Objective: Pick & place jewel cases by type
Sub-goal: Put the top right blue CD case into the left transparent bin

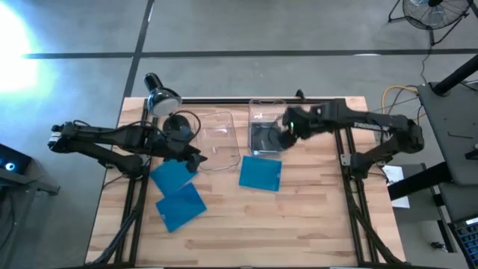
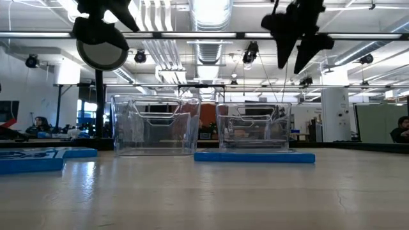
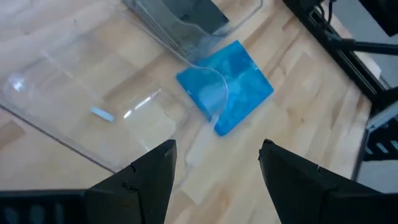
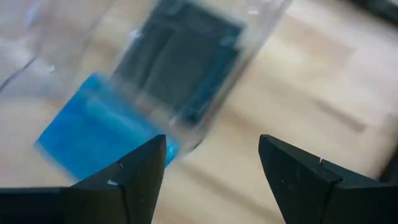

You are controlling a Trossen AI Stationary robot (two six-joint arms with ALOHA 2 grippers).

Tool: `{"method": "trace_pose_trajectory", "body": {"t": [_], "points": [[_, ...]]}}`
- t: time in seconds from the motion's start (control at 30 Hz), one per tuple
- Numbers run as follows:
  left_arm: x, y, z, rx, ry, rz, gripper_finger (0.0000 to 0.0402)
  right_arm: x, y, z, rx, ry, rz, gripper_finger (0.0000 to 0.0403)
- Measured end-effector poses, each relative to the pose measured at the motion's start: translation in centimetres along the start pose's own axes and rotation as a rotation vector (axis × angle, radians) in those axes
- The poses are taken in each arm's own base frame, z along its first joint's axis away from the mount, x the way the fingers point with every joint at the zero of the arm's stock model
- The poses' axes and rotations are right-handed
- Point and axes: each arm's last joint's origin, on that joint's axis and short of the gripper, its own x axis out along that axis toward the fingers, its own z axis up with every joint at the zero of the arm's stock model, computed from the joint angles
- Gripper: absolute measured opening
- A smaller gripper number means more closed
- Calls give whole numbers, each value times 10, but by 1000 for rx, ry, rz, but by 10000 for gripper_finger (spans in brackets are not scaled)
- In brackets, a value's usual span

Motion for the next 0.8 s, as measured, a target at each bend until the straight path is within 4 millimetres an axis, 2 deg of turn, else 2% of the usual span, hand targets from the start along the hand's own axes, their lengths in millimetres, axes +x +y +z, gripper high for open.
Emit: {"method": "trace_pose_trajectory", "body": {"t": [0.17,0.37,0.47,0.57,0.67,0.8], "points": [[2,-10,-25,-11,85,-14,213,-9,27,-47,-108,45,70,244],[10,-19,-89,-37,199,29,213,1,45,-106,-174,25,23,240],[18,-15,-123,-80,239,84,213,11,54,-131,-168,41,53,240],[30,-8,-145,-181,256,149,213,26,58,-150,-35,77,75,238],[45,-8,-158,-272,250,130,213,47,64,-161,95,62,139,238],[61,-12,-165,-295,229,60,213,78,81,-166,160,23,283,237]]}}
